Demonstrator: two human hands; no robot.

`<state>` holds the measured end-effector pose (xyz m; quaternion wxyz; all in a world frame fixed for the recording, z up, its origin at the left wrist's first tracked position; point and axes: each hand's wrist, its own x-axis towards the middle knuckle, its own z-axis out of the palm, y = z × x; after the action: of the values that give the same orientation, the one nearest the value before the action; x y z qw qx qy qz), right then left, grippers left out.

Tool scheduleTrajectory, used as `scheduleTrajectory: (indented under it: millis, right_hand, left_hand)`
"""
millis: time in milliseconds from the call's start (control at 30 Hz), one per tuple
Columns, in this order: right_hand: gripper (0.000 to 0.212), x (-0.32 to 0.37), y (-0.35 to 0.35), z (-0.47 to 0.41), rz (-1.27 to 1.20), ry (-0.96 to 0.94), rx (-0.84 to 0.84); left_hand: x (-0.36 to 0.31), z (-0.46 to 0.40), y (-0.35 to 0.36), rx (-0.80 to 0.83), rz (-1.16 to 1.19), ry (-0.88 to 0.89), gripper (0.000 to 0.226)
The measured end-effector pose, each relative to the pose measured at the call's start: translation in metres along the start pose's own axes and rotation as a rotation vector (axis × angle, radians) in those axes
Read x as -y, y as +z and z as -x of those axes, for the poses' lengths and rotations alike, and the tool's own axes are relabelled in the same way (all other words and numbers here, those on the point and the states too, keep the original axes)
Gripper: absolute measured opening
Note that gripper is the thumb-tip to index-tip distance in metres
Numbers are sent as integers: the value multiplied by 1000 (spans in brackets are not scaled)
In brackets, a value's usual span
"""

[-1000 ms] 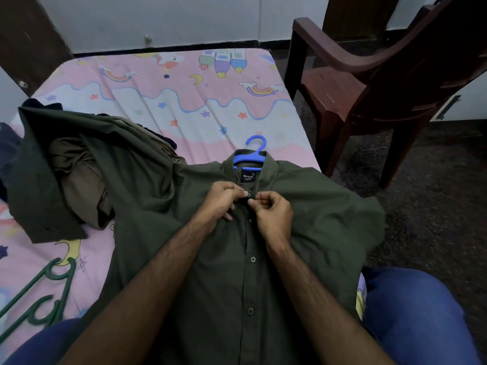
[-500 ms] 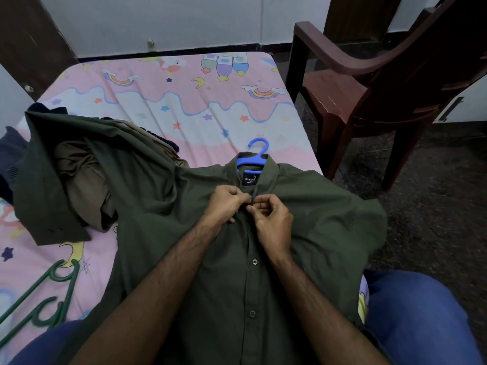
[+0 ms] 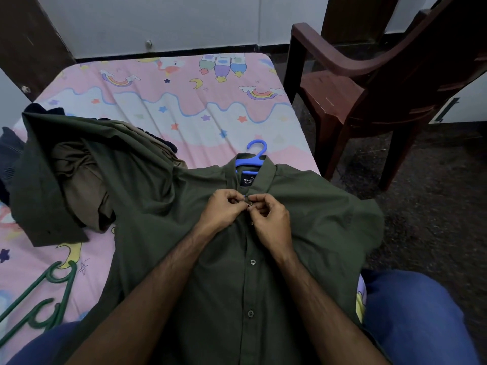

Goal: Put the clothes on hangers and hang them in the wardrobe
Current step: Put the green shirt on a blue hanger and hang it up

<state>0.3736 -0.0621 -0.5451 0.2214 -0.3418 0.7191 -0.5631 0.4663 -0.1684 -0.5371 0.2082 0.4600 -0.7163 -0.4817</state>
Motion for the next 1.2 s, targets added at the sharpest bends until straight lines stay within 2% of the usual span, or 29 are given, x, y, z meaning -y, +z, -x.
scheduleTrajectory:
  millis: [133,233,367,500,567,667,767,867,900,933,1000,1067,1133,1200]
  right_hand:
    - [8,0,-10,-11,-27,17,57]
    - [11,2,-12,-13,38,-19,82]
    - [20,19,-29,-30,504,-174,174]
    - [12,45,-41,-84,615,-274,14]
    - [27,42,-40,-118,713,-210,79]
    - [51,31,-37,-155,734,-21,317]
    - [47,32,-33,-168,620,54,434]
    - [31,44,-34,-164,561,35,467]
    - [26,52,-36,-161,563,-2,469]
    - [24,61,-40,-158,581,-52,459]
    - [24,82,-51,-151,660,-167,403]
    - [25,114,-69,-146,743,-267,313]
    - [26,154,-92,-141,750,-354,190]
    - [26,201,-120,-136,699,-459,69]
  left_hand:
    - [0,1,-2,42,61,-16,3]
    - [4,-1,-3,66,127,-45,7]
    - [16,-5,2,15,104,-7,7]
    - [28,0,11,-117,-72,139,20]
    - [32,1,13,-144,-105,169,26]
    - [32,0,10,-143,-91,186,31]
    - [31,2,11,-141,-128,191,25]
    - [24,7,10,-127,-211,227,17]
    - [21,10,8,-96,-200,257,10]
    - [16,14,4,-52,-166,285,14]
    - [3,24,-8,26,-120,349,44]
    - [-18,35,-28,34,-228,445,62]
    - [-45,41,-53,-47,-398,594,65]
    - [-83,44,-82,-196,-524,719,62]
